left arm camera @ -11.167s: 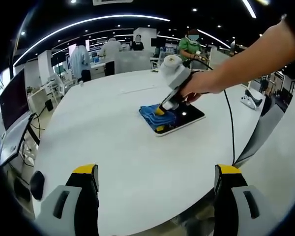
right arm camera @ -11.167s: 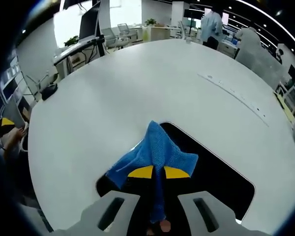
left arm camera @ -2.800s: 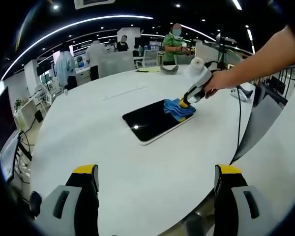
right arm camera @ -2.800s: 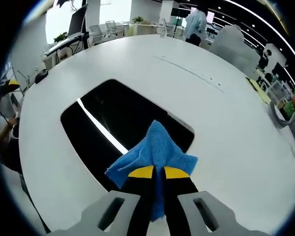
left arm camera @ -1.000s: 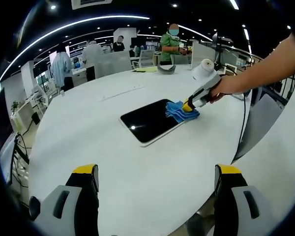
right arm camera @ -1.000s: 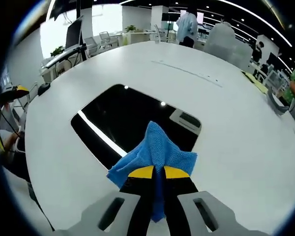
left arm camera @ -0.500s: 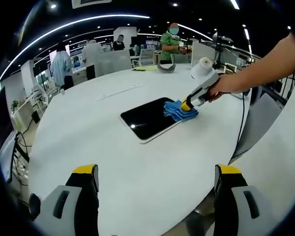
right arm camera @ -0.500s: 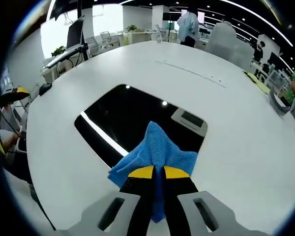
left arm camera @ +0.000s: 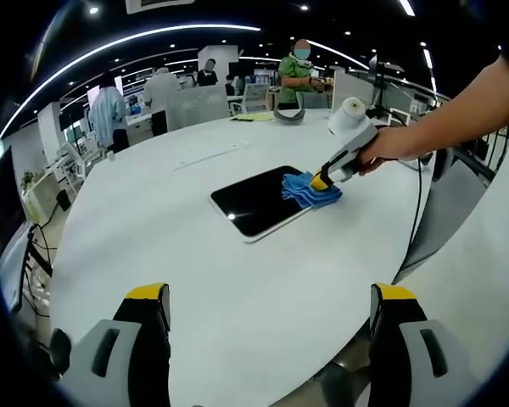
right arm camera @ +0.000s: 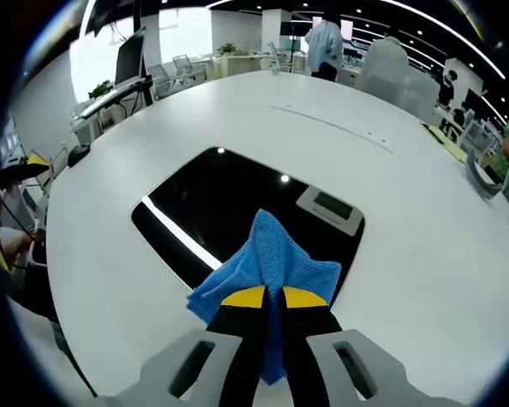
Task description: Wipe the mirror surface with the cleaning cloth until all visible marks leave the cleaned area.
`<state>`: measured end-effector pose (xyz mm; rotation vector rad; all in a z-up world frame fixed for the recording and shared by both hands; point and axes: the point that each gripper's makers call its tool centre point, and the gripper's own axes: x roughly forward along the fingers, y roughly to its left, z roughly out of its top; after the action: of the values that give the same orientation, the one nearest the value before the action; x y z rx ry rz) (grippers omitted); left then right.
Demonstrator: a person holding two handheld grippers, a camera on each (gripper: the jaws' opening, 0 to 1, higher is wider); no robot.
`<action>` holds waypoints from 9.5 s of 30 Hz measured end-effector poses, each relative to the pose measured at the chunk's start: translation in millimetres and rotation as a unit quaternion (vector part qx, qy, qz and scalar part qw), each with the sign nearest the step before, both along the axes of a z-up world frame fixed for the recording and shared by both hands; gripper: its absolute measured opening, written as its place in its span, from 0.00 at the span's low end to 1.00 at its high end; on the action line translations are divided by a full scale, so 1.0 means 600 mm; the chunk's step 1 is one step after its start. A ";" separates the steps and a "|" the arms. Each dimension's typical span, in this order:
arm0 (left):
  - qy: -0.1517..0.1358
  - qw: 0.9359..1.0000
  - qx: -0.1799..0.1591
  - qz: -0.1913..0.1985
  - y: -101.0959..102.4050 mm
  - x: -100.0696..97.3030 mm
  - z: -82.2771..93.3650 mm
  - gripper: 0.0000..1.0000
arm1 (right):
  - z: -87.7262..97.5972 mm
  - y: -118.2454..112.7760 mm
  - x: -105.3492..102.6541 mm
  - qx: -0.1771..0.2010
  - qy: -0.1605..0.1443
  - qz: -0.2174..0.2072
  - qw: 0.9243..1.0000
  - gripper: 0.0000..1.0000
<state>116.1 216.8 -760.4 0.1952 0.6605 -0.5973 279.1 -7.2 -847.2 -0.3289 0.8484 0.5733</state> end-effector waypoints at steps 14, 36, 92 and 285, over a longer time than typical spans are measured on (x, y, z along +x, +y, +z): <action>-0.004 1.000 -0.005 0.008 0.004 -0.003 0.001 0.99 | -0.001 0.009 -0.001 0.003 0.002 0.000 1.000 0.02; -0.003 1.000 -0.005 0.013 0.018 -0.012 -0.001 0.99 | -0.001 0.024 -0.005 0.004 0.001 -0.006 1.000 0.02; -0.009 0.999 -0.018 0.028 0.038 -0.010 0.002 0.99 | 0.000 0.077 -0.013 0.005 0.014 0.009 1.000 0.02; 0.009 0.999 -0.009 0.045 0.067 -0.027 -0.013 0.99 | -0.005 0.255 -0.013 0.018 0.014 0.082 0.996 0.04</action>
<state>100.2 257.0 -768.1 0.1431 0.6781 -0.5197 271.4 146.0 -850.3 -0.3598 0.8421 0.7467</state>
